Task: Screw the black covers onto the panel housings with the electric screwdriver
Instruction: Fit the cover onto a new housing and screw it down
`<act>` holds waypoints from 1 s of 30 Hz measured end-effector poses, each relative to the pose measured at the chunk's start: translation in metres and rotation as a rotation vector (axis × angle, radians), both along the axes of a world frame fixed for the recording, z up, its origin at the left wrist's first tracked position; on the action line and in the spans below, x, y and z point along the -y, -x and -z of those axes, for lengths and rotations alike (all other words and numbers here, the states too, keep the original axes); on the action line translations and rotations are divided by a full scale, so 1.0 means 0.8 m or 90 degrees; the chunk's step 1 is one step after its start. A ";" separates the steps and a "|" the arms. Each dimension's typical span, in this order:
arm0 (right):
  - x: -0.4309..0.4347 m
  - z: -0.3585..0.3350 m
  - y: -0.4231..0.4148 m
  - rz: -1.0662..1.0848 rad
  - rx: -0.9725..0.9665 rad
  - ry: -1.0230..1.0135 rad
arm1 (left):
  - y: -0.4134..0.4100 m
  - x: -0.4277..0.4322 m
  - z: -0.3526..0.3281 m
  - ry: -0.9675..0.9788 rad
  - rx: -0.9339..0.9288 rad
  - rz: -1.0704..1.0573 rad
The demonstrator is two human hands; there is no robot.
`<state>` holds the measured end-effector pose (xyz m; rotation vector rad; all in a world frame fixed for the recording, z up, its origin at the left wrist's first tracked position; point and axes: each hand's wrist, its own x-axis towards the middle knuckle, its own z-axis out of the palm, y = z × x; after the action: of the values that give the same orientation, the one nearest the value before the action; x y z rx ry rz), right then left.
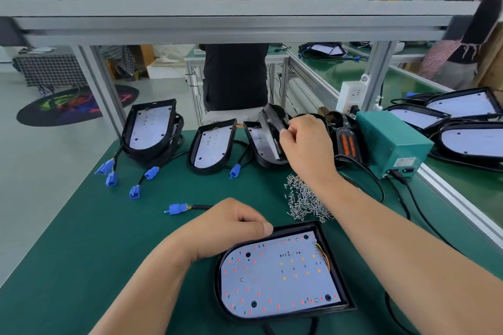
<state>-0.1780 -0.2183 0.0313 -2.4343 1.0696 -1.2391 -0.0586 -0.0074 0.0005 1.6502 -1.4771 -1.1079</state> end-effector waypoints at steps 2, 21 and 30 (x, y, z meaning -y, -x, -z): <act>0.001 0.002 0.003 -0.003 0.006 -0.010 | 0.001 0.001 0.000 -0.003 0.002 -0.001; -0.006 -0.047 -0.018 -0.097 -0.378 0.278 | -0.001 0.003 0.004 -0.006 0.014 -0.013; 0.007 -0.074 -0.005 -0.122 -0.417 0.307 | 0.000 0.003 0.006 0.001 0.007 -0.011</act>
<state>-0.1743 -0.2237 0.0907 -3.3556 0.6699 -0.6988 -0.0586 -0.0100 -0.0040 1.6681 -1.4672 -1.0888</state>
